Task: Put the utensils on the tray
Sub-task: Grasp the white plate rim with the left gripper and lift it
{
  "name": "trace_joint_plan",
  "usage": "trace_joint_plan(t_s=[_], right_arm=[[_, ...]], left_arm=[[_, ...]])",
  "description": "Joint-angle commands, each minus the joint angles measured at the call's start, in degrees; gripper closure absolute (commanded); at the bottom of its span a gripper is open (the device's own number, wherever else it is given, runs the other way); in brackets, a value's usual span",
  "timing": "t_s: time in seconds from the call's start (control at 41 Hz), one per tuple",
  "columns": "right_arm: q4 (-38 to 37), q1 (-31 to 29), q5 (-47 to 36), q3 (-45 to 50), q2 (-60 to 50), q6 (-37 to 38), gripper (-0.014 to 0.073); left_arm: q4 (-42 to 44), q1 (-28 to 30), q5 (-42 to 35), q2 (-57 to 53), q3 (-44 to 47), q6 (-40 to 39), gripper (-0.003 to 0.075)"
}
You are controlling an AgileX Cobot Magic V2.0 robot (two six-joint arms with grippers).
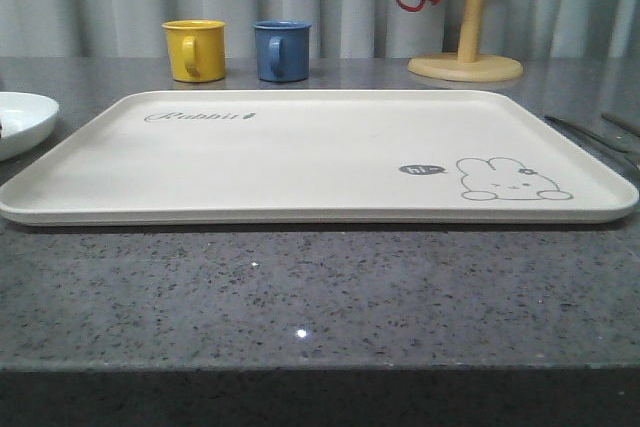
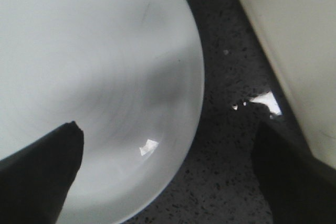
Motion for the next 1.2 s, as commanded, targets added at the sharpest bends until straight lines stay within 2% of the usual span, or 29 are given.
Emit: trace_joint_plan(t_s=[0.0,0.098,0.293,0.488,0.659,0.806,0.977,1.172], right_arm=[[-0.7,0.1,-4.3,-2.0,0.9,-0.2,0.0012],[-0.7,0.1,-4.3,-2.0,0.9,-0.2,0.0012],[-0.7,0.1,-4.3,-2.0,0.9,-0.2,0.0012],[-0.7,0.1,-4.3,-2.0,0.9,-0.2,0.0012],[-0.7,0.1,-4.3,-2.0,0.9,-0.2,0.0012],[-0.7,0.1,-4.3,-2.0,0.9,-0.2,0.0012],[-0.7,0.1,-4.3,-2.0,0.9,-0.2,0.0012],[-0.7,0.1,-4.3,-2.0,0.9,-0.2,0.0012]], left_arm=[[0.2,-0.4,0.4,1.2,-2.9,0.0,0.0135],[0.2,-0.4,0.5,2.9,-2.9,0.0,0.0219],[0.2,-0.4,0.6,3.1,-2.9,0.0,0.0453],[0.2,-0.4,0.6,3.1,-2.9,0.0,0.0727],[0.4,-0.7,0.9,2.8,-4.2,0.0,0.0738],[4.2,-3.1,1.1,0.4,-7.9,-0.9,0.0738],[6.9,-9.7,2.2,-1.1,-15.1,-2.3,0.0738],[6.9,-20.2,2.0,-1.0,-19.9,-2.3,0.0738]])
